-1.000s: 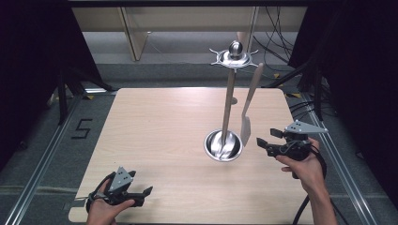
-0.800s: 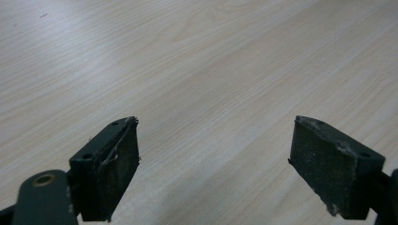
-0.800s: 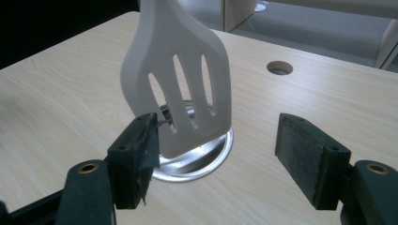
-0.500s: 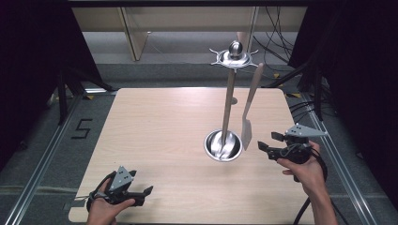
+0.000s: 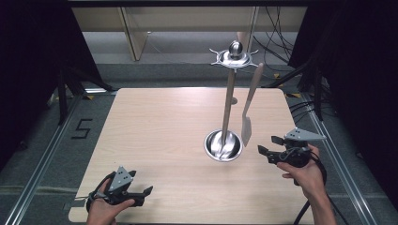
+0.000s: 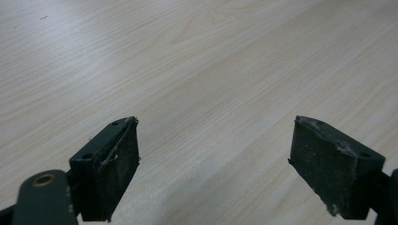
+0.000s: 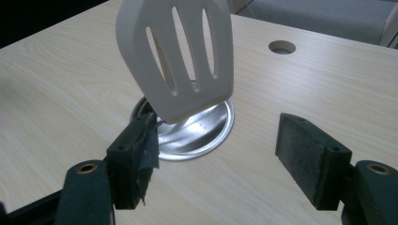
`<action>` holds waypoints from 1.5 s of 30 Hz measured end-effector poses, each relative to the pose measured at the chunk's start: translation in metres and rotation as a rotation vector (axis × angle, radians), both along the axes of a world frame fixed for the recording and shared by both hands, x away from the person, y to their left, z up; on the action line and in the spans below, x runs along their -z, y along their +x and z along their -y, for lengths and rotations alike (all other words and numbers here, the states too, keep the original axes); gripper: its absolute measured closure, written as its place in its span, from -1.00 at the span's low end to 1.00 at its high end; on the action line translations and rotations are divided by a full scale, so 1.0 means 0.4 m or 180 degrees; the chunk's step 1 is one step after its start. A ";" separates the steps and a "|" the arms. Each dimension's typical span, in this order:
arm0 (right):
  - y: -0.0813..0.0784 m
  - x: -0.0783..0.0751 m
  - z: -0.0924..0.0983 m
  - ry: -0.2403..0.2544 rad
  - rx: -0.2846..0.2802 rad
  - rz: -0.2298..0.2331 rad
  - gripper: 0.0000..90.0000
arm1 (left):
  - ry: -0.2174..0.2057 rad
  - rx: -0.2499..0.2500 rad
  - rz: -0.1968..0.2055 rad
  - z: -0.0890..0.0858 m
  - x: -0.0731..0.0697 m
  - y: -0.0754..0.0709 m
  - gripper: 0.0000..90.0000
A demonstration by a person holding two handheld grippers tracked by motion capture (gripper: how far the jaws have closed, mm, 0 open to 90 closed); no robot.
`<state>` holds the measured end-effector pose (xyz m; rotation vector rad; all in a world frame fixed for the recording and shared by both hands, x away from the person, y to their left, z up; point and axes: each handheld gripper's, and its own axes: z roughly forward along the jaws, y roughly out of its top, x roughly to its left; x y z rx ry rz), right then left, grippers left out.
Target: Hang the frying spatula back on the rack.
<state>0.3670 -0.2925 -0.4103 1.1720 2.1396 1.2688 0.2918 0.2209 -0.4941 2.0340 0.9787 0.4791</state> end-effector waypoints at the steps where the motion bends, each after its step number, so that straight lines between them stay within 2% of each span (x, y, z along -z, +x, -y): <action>1: -0.004 0.000 0.000 0.0004 0.0006 -0.0062 -0.30 | 0.0002 0.0004 0.0000 0.000 0.000 0.000 -0.66; 2: -0.005 0.002 0.000 0.0021 0.0028 -0.0063 -0.30 | 0.0003 0.0001 0.0001 0.001 0.000 0.001 -0.66; 3: -0.003 0.003 0.007 -0.0064 -0.0007 0.0022 -0.30 | 0.0018 0.0005 0.0012 0.001 0.000 0.001 -0.66; 5: -0.005 0.006 0.011 -0.0093 -0.0006 0.0013 -0.30 | 0.0089 0.0043 0.0031 -0.001 0.000 0.003 -0.66; 6: -0.011 0.008 0.007 0.0010 0.0029 -0.0098 -0.30 | 0.0110 0.0040 0.0035 -0.002 -0.001 0.004 -0.66; 7: -0.011 0.011 0.009 0.0001 0.0028 -0.0079 -0.31 | 0.0035 0.0031 0.0045 0.001 0.000 0.003 -0.66; 8: -0.013 0.012 0.011 0.0001 0.0025 -0.0074 -0.31 | 0.0104 0.0035 0.0035 -0.001 -0.001 0.004 -0.66; 10: -0.017 0.014 0.013 0.0022 0.0038 -0.0088 -0.31 | 0.0064 -0.0013 0.0021 0.002 0.002 0.005 -0.66; 11: -0.014 0.014 0.019 -0.0038 -0.0033 -0.0024 -0.31 | 0.0047 -0.0009 0.0022 0.002 0.002 0.005 -0.66; 12: -0.014 0.015 0.019 -0.0034 -0.0034 0.0002 -0.31 | 0.0053 0.0004 0.0025 0.001 0.001 0.005 -0.66; 13: -0.017 0.018 0.015 0.0036 -0.0021 -0.0051 -0.31 | 0.0104 0.0033 0.0029 -0.003 0.000 0.006 -0.66; 14: -0.017 0.022 0.012 0.0089 -0.0010 -0.0036 -0.32 | 0.0087 0.0017 0.0025 -0.002 0.001 0.005 -0.66; 15: -0.018 0.022 0.012 0.0050 -0.0036 -0.0071 -0.32 | 0.0058 -0.0004 0.0027 0.000 0.002 0.004 -0.66; 16: -0.014 0.025 0.015 -0.0036 -0.0061 0.0016 -0.32 | 0.0021 0.0012 0.0011 0.000 0.000 0.002 -0.66; 18: -0.022 0.032 0.005 0.0056 -0.0053 -0.0086 -0.33 | 0.0054 0.0021 0.0030 -0.001 -0.002 0.002 -0.66; 21: -0.027 0.040 0.002 0.0040 -0.0120 -0.0064 -0.33 | 0.0040 0.0033 0.0055 0.000 0.000 0.002 -0.66; 22: -0.026 0.041 0.006 -0.0020 -0.0162 -0.0013 -0.33 | 0.0040 0.0041 0.0048 -0.001 -0.001 0.003 -0.66; 23: -0.032 0.043 0.003 0.0018 -0.0109 -0.0091 -0.34 | 0.0082 0.0056 0.0047 -0.003 -0.002 0.003 -0.66; 24: -0.031 0.046 0.005 0.0002 -0.0113 -0.0034 -0.34 | 0.0015 0.0018 0.0006 0.000 0.000 0.001 -0.66; 25: -0.035 0.047 0.006 0.0029 -0.0108 -0.0090 -0.34 | 0.0016 0.0015 0.0014 0.000 0.000 0.001 -0.66; 27: -0.036 0.052 0.012 -0.0003 -0.0103 -0.0051 -0.34 | 0.0066 0.0053 0.0047 -0.003 -0.001 0.004 -0.66; 28: -0.041 0.052 0.014 0.0004 -0.0082 -0.0133 -0.34 | 0.0059 0.0047 0.0044 -0.002 -0.001 0.003 -0.66; 31: -0.045 0.062 0.018 0.0007 -0.0077 -0.0129 -0.35 | 0.0012 0.0022 0.0009 0.000 0.000 0.001 -0.66; 33: -0.051 0.068 0.018 0.0089 -0.0044 -0.0156 -0.35 | 0.0040 0.0018 0.0015 -0.002 -0.001 0.002 -0.66; 35: -0.057 0.072 0.022 0.0066 -0.0028 -0.0180 -0.35 | 0.0009 0.0024 0.0010 -0.001 -0.001 0.001 -0.66; 36: -0.053 0.074 0.027 -0.0005 -0.0092 -0.0113 -0.35 | 0.0011 0.0025 0.0010 -0.001 -0.001 0.001 -0.66; 37: -0.058 0.077 0.026 0.0020 -0.0053 -0.0153 -0.35 | 0.0076 0.0025 0.0015 -0.003 -0.001 0.003 -0.66; 38: -0.059 0.079 0.029 -0.0004 -0.0079 -0.0157 -0.36 | 0.0082 0.0031 0.0016 -0.004 -0.001 0.002 -0.66; 39: -0.065 0.082 0.027 0.0039 -0.0066 -0.0201 -0.36 | 0.0056 0.0021 0.0015 -0.002 0.000 0.002 -0.66; 41: -0.063 0.087 0.031 -0.0006 -0.0096 -0.0127 -0.36 | -0.0042 -0.0002 0.0025 0.001 0.001 0.001 -0.66; 43: -0.073 0.091 0.029 0.0039 -0.0066 -0.0236 -0.36 | -0.0021 0.0005 0.0017 0.000 0.000 0.000 -0.66; 44: -0.072 0.095 0.029 0.0029 -0.0082 -0.0197 -0.36 | -0.0019 0.0007 0.0014 0.000 0.001 0.001 -0.66; 45: -0.075 0.098 0.029 0.0047 -0.0074 -0.0221 -0.36 | -0.0023 0.0000 0.0020 0.001 0.001 0.000 -0.66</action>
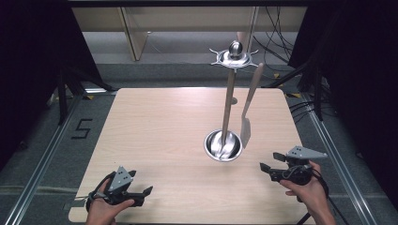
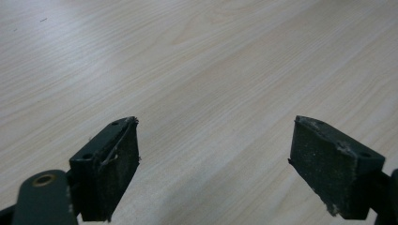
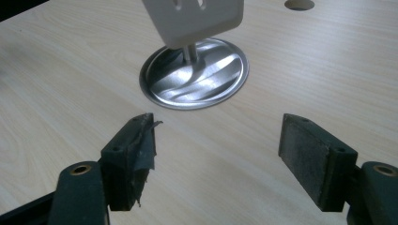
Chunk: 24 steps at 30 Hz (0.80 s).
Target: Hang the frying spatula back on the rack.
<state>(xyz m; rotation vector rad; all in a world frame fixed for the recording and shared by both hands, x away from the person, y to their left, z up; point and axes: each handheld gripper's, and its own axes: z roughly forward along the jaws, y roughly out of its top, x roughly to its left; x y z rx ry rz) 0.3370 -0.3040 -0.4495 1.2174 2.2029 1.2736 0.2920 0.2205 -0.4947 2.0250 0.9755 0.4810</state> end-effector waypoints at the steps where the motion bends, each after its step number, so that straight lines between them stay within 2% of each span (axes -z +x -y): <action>1: 0.002 0.002 0.006 -0.0100 -0.0041 0.0054 -0.36 | -0.0003 -0.0001 0.0001 0.000 0.000 0.000 -0.66; 4: -0.007 0.007 0.005 -0.0045 -0.0008 -0.0054 -0.36 | -0.0001 0.0001 0.0000 0.000 0.000 0.000 -0.66; 5: -0.005 0.011 0.007 -0.0065 -0.0018 0.0008 -0.36 | 0.0000 -0.0001 -0.0002 0.000 0.000 0.000 -0.66; 6: -0.008 0.013 0.004 -0.0048 0.0030 -0.0040 -0.36 | 0.0002 0.0001 -0.0003 0.000 0.001 0.000 -0.66; 8: -0.012 0.014 0.009 -0.0054 0.0003 -0.0074 -0.37 | 0.0021 0.0015 0.0000 0.000 0.000 0.001 -0.66; 9: -0.012 0.017 0.010 -0.0046 -0.0003 -0.0031 -0.37 | 0.0042 0.0046 0.0032 -0.001 0.000 0.002 -0.66; 10: -0.016 0.018 0.010 -0.0024 0.0027 -0.0072 -0.37 | 0.0072 0.0047 0.0028 -0.002 -0.001 0.002 -0.66; 11: -0.014 0.020 0.014 -0.0056 -0.0007 -0.0035 -0.37 | 0.0069 0.0047 0.0029 -0.002 -0.001 0.002 -0.66; 13: -0.020 0.022 0.015 -0.0057 0.0004 -0.0086 -0.37 | 0.0070 0.0048 0.0029 -0.002 -0.001 0.002 -0.66; 14: -0.017 0.025 0.018 -0.0081 -0.0009 -0.0001 -0.37 | 0.0074 0.0050 0.0030 -0.002 -0.001 0.002 -0.66; 15: -0.018 0.026 0.020 -0.0058 -0.0023 -0.0030 -0.37 | 0.0030 0.0045 0.0028 0.000 0.000 0.002 -0.66; 16: -0.020 0.026 0.020 -0.0054 -0.0028 -0.0032 -0.37 | 0.0090 0.0028 -0.0012 -0.001 0.000 0.002 -0.66; 17: -0.022 0.026 0.021 -0.0076 -0.0034 -0.0027 -0.37 | 0.0111 0.0056 0.0009 -0.002 0.000 0.002 -0.66; 18: -0.023 0.026 0.021 -0.0064 -0.0031 -0.0046 -0.37 | 0.0065 0.0053 0.0019 0.000 0.001 0.002 -0.66; 19: -0.030 0.026 0.014 -0.0010 0.0049 -0.0130 -0.37 | 0.0065 0.0051 0.0013 0.000 0.001 0.002 -0.66; 20: -0.029 0.028 0.013 0.0001 0.0054 -0.0106 -0.37 | 0.0065 0.0054 0.0018 0.001 0.001 0.002 -0.66; 21: -0.025 0.030 0.019 -0.0069 -0.0019 -0.0011 -0.37 | 0.0073 0.0056 0.0017 0.001 0.000 0.001 -0.66; 22: -0.026 0.031 0.019 -0.0046 -0.0035 -0.0022 -0.37 | 0.0073 0.0062 0.0022 0.001 0.000 0.001 -0.66; 23: -0.031 0.031 0.014 -0.0006 0.0034 -0.0104 -0.37 | 0.0025 0.0019 -0.0009 0.004 0.003 -0.001 -0.66; 24: -0.028 0.031 0.020 -0.0056 -0.0043 -0.0050 -0.37 | 0.0025 0.0023 -0.0007 0.004 0.003 -0.001 -0.66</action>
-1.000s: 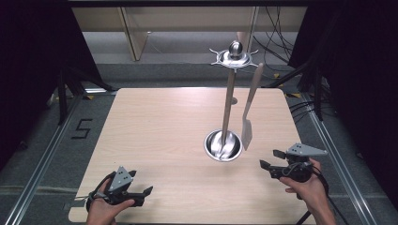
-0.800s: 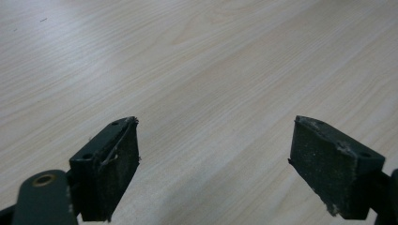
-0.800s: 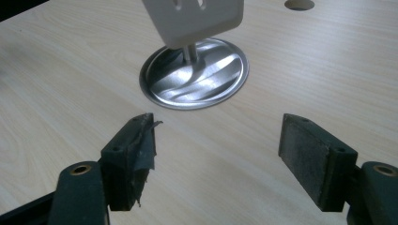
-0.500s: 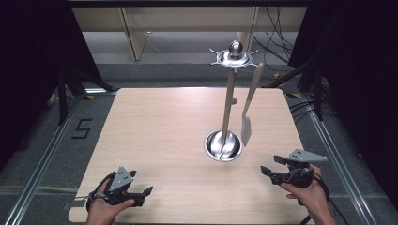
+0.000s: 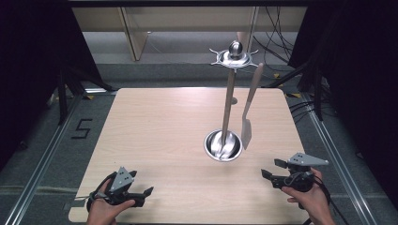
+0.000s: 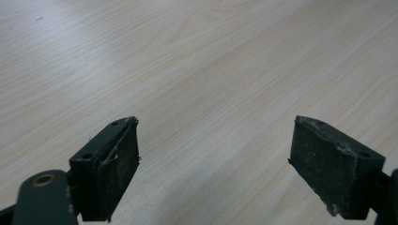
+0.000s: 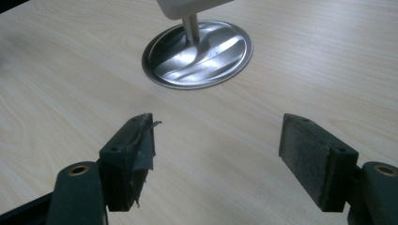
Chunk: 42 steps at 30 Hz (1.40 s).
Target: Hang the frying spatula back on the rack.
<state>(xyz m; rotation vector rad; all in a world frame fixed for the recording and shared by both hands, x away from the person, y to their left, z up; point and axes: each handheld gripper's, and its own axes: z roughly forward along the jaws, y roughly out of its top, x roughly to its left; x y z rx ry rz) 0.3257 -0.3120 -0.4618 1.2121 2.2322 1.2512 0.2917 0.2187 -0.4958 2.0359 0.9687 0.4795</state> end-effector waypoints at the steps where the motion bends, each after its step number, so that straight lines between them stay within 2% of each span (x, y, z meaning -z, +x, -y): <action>1: -0.006 0.000 -0.007 0.0076 0.0066 -0.0084 -0.37 | 0.0000 0.0001 -0.0001 0.000 0.000 0.000 -0.66; 2: -0.005 0.002 -0.006 0.0065 0.0034 -0.0038 -0.37 | 0.0001 0.0003 -0.0001 0.000 0.000 0.000 -0.66; 3: -0.003 0.003 -0.002 -0.0010 -0.0008 0.0009 -0.37 | 0.0000 0.0002 -0.0001 0.000 0.000 0.000 -0.66; 4: -0.004 0.004 -0.003 -0.0003 -0.0006 0.0007 -0.37 | 0.0000 -0.0001 0.0000 0.000 0.000 0.000 -0.66; 5: -0.009 0.006 -0.007 0.0054 0.0026 -0.0058 -0.37 | 0.0040 0.0017 -0.0003 -0.003 -0.001 0.000 -0.66; 7: -0.005 0.010 -0.004 -0.0009 -0.0033 0.0026 -0.37 | 0.0054 0.0037 0.0043 -0.003 -0.002 0.002 -0.66; 8: -0.011 0.010 -0.009 0.0036 0.0009 -0.0044 -0.38 | 0.0045 0.0025 0.0040 -0.003 -0.001 0.002 -0.66; 9: -0.014 0.011 -0.009 0.0027 0.0020 -0.0060 -0.38 | 0.0092 0.0043 0.0030 -0.005 -0.002 0.002 -0.66; 10: -0.010 0.013 -0.004 -0.0025 -0.0033 0.0010 -0.38 | 0.0055 0.0016 0.0004 -0.003 -0.001 0.000 -0.66; 15: -0.019 0.016 -0.007 -0.0079 -0.0026 0.0015 -0.38 | 0.0076 0.0025 0.0004 -0.003 -0.001 0.001 -0.66; 16: -0.025 0.015 -0.009 -0.0093 0.0006 -0.0021 -0.38 | 0.0075 0.0020 0.0009 -0.003 -0.001 0.001 -0.66; 18: -0.025 0.019 -0.007 -0.0099 -0.0029 0.0021 -0.38 | 0.0105 0.0023 0.0040 -0.004 -0.002 0.001 -0.66; 20: -0.034 0.019 -0.011 -0.0100 0.0002 -0.0071 -0.38 | 0.0130 0.0041 0.0059 -0.006 -0.003 0.002 -0.66; 21: -0.036 0.021 -0.013 -0.0076 0.0014 -0.0048 -0.38 | 0.0134 0.0053 0.0050 -0.006 -0.003 0.003 -0.66; 22: -0.038 0.021 -0.012 -0.0105 0.0006 -0.0073 -0.38 | 0.0085 0.0018 0.0022 -0.003 0.000 0.002 -0.66; 23: -0.035 0.024 -0.008 -0.0133 -0.0033 -0.0003 -0.38 | 0.0098 0.0017 0.0010 -0.003 -0.001 0.002 -0.66; 24: -0.036 0.025 -0.008 -0.0135 -0.0041 0.0002 -0.38 | 0.0153 0.0027 0.0027 -0.004 -0.001 0.002 -0.66; 25: -0.043 0.025 -0.011 -0.0116 -0.0012 -0.0067 -0.38 | 0.0166 0.0024 0.0024 -0.003 0.000 0.003 -0.66; 26: -0.040 0.026 -0.008 -0.0170 -0.0039 0.0017 -0.38 | 0.0127 0.0002 0.0049 -0.001 0.001 0.001 -0.66; 27: -0.041 0.029 -0.008 -0.0143 -0.0044 -0.0016 -0.38 | 0.0073 0.0008 0.0051 0.001 0.002 0.001 -0.66; 30: -0.052 0.029 -0.010 -0.0113 -0.0013 -0.0110 -0.38 | 0.0167 0.0021 0.0025 -0.004 -0.001 0.002 -0.66; 32: -0.051 0.032 -0.004 -0.0129 -0.0059 -0.0024 -0.38 | 0.0122 0.0014 0.0032 -0.003 0.000 0.001 -0.66; 33: -0.059 0.032 -0.006 -0.0094 -0.0011 -0.0078 -0.38 | 0.0127 0.0013 0.0031 -0.003 -0.001 0.001 -0.66; 35: -0.061 0.032 0.003 -0.0146 -0.0039 -0.0029 -0.38 | 0.0129 0.0014 0.0030 -0.003 -0.001 0.001 -0.66; 36: -0.069 0.032 0.001 -0.0096 0.0015 -0.0092 -0.38 | 0.0133 0.0017 0.0028 -0.003 -0.001 0.001 -0.66; 37: -0.071 0.034 0.002 -0.0078 0.0022 -0.0069 -0.38 | 0.0135 0.0016 0.0028 -0.003 -0.001 0.001 -0.66; 38: -0.069 0.036 0.008 -0.0131 -0.0011 -0.0012 -0.38 | 0.0137 0.0019 0.0029 -0.004 -0.001 0.001 -0.66; 40: -0.079 0.037 0.006 -0.0111 0.0069 -0.0091 -0.38 | 0.0141 0.0022 0.0030 -0.004 -0.001 0.001 -0.66; 42: -0.077 0.040 0.015 -0.0220 0.0017 -0.0036 -0.38 | 0.0141 0.0024 0.0032 -0.003 -0.001 0.001 -0.66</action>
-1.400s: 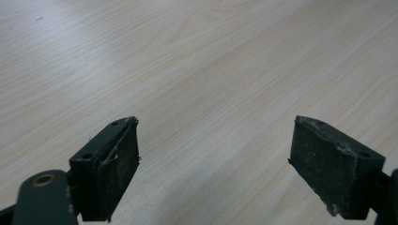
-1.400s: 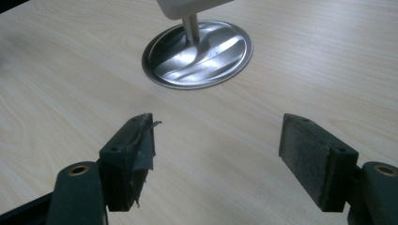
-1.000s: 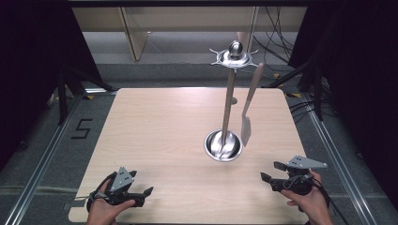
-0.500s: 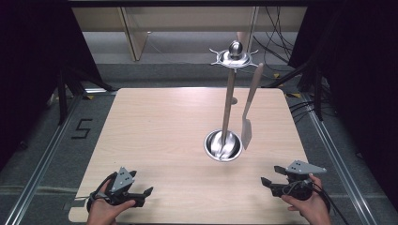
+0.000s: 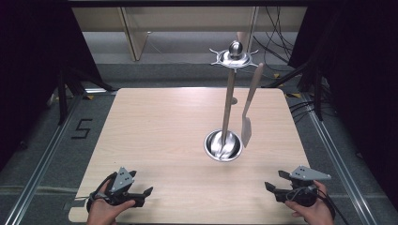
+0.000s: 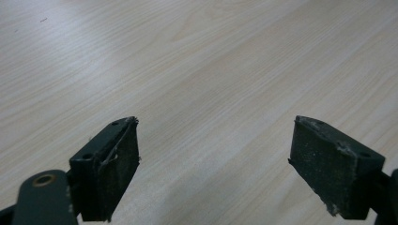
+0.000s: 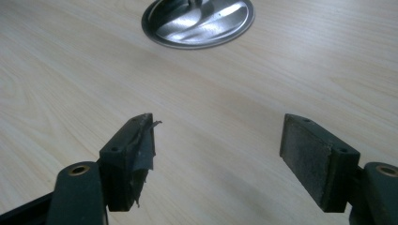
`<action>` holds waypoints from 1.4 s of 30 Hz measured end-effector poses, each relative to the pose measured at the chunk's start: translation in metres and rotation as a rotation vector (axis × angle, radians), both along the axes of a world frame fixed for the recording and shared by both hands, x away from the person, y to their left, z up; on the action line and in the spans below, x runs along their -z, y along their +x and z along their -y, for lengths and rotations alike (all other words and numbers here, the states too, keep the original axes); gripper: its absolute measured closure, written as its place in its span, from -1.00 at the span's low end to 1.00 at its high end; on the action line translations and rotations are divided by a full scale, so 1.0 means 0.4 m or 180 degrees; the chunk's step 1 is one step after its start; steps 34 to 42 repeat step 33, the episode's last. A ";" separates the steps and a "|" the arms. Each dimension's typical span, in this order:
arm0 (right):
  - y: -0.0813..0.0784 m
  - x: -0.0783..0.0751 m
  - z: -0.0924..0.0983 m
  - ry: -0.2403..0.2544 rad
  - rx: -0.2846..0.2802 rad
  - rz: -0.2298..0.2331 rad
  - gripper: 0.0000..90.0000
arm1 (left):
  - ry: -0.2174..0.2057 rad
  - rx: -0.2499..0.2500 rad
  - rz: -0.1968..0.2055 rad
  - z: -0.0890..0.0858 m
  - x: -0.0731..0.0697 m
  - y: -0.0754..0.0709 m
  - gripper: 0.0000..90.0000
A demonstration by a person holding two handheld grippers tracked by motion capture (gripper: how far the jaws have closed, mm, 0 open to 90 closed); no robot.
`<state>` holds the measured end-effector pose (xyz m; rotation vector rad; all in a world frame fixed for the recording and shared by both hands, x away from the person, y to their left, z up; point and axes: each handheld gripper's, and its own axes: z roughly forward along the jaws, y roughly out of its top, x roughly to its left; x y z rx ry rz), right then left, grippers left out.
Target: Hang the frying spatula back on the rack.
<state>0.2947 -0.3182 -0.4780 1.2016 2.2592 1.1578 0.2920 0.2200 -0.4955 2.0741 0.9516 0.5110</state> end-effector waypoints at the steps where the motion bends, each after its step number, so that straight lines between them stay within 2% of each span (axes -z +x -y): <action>1: -0.006 0.002 -0.003 0.0013 0.0063 -0.0053 -0.38 | -0.0016 0.0001 -0.0005 0.001 0.000 -0.001 -0.66; 3: -0.005 0.006 0.004 -0.0076 0.0026 -0.0015 -0.38 | 0.0017 0.0045 0.0033 -0.001 -0.002 0.000 -0.66; 5: -0.012 0.008 0.003 -0.0066 0.0089 -0.0058 -0.38 | 0.0020 0.0044 0.0031 -0.001 -0.002 0.000 -0.66; 7: -0.013 0.011 0.007 -0.0104 0.0050 -0.0051 -0.38 | 0.0065 0.0028 0.0031 -0.001 -0.001 0.001 -0.66; 8: -0.017 0.013 0.002 -0.0061 0.0082 -0.0076 -0.38 | 0.0065 0.0025 0.0025 -0.001 0.000 0.000 -0.66; 10: -0.020 0.015 0.003 -0.0083 0.0071 -0.0115 -0.38 | 0.0042 -0.0013 0.0021 0.001 0.002 0.001 -0.66; 12: -0.018 0.019 0.003 -0.0100 0.0058 -0.0060 -0.38 | 0.0038 0.0003 0.0031 0.000 0.002 0.001 -0.66; 14: -0.021 0.019 0.001 -0.0082 0.0078 -0.0118 -0.38 | 0.0044 -0.0017 0.0030 0.001 0.003 0.001 -0.66; 18: -0.022 0.021 0.004 -0.0106 0.0065 -0.0135 -0.38 | 0.0048 -0.0015 0.0028 0.002 0.003 0.001 -0.66; 19: -0.017 0.023 0.008 -0.0116 0.0022 -0.0073 -0.38 | 0.0049 0.0007 0.0011 0.001 0.001 0.000 -0.66; 20: -0.020 0.024 0.006 -0.0100 0.0061 -0.0094 -0.38 | 0.0051 0.0009 0.0013 0.000 0.000 0.000 -0.66; 21: -0.017 0.024 0.010 -0.0150 0.0033 -0.0037 -0.38 | 0.0048 0.0007 0.0012 0.000 0.001 0.000 -0.66; 23: -0.022 0.025 0.006 -0.0075 0.0101 -0.0137 -0.38 | 0.0046 -0.0016 0.0028 0.002 0.003 0.001 -0.66; 26: -0.015 0.029 0.013 -0.0109 0.0040 -0.0089 -0.38 | 0.0033 -0.0001 0.0008 0.001 0.002 0.001 -0.66; 30: -0.013 0.031 0.015 -0.0110 0.0040 -0.0094 -0.38 | 0.0047 -0.0008 0.0019 0.001 0.003 0.002 -0.66; 32: -0.016 0.030 0.013 -0.0034 0.0136 -0.0120 -0.38 | -0.0002 -0.0002 -0.0022 0.000 0.002 -0.001 -0.66; 33: -0.011 0.029 0.020 -0.0082 0.0096 -0.0043 -0.38 | -0.0033 0.0004 -0.0016 -0.001 0.003 -0.002 -0.66; 42: -0.011 0.029 0.020 -0.0082 0.0096 -0.0043 -0.38 | -0.0033 0.0004 -0.0016 -0.001 0.003 -0.002 -0.66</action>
